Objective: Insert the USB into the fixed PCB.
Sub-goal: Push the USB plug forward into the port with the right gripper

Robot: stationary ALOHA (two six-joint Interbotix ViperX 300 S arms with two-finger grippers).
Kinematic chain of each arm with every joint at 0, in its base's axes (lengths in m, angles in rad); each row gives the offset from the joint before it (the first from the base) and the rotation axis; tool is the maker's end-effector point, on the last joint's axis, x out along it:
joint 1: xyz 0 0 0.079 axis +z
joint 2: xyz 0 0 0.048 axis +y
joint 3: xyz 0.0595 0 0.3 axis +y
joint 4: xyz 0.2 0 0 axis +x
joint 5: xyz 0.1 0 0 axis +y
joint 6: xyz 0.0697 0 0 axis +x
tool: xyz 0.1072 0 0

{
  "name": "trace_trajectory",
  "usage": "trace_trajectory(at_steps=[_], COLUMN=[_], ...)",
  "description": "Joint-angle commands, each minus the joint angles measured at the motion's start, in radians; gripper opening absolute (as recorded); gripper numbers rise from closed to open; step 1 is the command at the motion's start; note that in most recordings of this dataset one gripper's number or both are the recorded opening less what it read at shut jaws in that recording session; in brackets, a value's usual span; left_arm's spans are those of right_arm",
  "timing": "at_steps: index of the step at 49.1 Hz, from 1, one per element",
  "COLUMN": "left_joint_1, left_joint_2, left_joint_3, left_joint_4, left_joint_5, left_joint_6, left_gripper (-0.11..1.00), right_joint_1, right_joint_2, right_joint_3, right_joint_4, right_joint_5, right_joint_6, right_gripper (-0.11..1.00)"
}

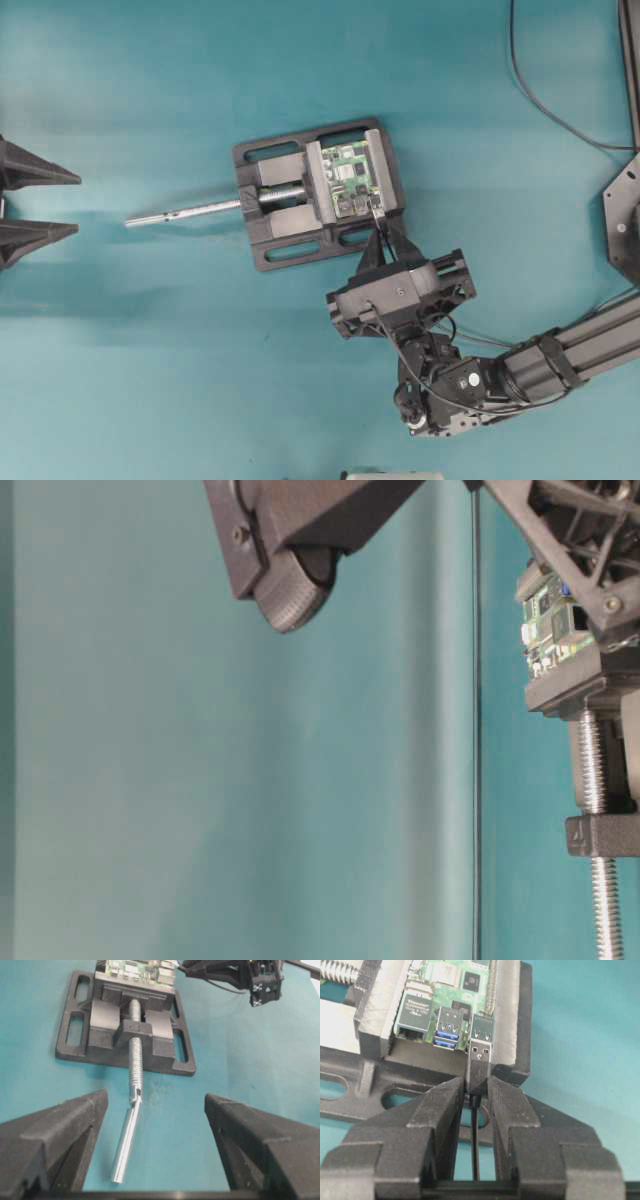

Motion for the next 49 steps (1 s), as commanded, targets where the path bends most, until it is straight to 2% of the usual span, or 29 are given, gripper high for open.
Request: trace_trajectory(at_steps=[1, 12, 49], left_joint_1=[0.000, 0.000, 0.000], left_joint_2=[0.017, 0.017, 0.017], left_joint_3=[-0.012, -0.012, -0.012], left_joint_4=[0.003, 0.002, 0.002], left_joint_5=[-0.005, -0.005, -0.005], left_joint_6=[-0.012, -0.012, -0.012], left_gripper=[0.95, 0.95, 0.95], right_joint_1=[-0.021, -0.021, -0.054], right_joint_2=[-0.054, -0.064, -0.037], right_joint_3=[-0.014, -0.009, -0.008], right_joint_4=[-0.005, -0.005, -0.008], right_joint_5=[-0.006, -0.008, -0.005], right_joint_6=[-0.003, -0.023, -0.018], right_gripper=[0.21, 0.21, 0.21])
